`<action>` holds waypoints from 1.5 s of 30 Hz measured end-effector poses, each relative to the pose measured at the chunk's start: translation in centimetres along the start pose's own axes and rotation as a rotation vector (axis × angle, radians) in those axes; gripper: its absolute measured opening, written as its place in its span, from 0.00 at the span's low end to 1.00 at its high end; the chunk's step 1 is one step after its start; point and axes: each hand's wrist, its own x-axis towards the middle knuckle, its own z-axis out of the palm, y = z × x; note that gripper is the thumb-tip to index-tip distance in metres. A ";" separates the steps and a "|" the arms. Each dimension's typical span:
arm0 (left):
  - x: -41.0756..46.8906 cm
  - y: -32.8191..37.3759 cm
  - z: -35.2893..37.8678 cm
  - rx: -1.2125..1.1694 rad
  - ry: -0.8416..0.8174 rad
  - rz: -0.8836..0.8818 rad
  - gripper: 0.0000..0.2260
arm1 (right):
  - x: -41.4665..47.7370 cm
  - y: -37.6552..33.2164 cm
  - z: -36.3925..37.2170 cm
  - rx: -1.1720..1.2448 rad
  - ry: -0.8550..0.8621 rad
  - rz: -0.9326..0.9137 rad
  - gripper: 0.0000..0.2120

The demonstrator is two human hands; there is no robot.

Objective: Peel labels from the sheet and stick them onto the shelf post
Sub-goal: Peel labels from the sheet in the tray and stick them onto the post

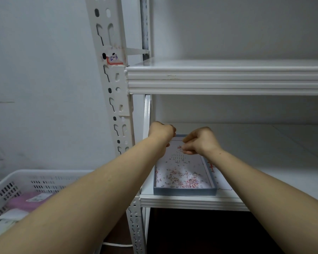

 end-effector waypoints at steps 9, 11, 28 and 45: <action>-0.5 0.2 0.0 0.058 -0.014 0.020 0.01 | -0.9 -0.2 0.3 -0.250 0.033 -0.114 0.13; -0.7 0.3 0.0 0.069 -0.020 0.026 0.02 | -0.8 -0.2 0.2 -0.402 0.030 -0.115 0.14; -6.0 2.9 -4.1 0.483 0.026 0.526 0.13 | -5.0 -5.8 -0.2 -0.489 0.117 -0.270 0.05; -6.5 5.1 -12.1 0.379 0.506 0.831 0.39 | -8.9 -19.9 0.9 0.222 0.202 -0.598 0.08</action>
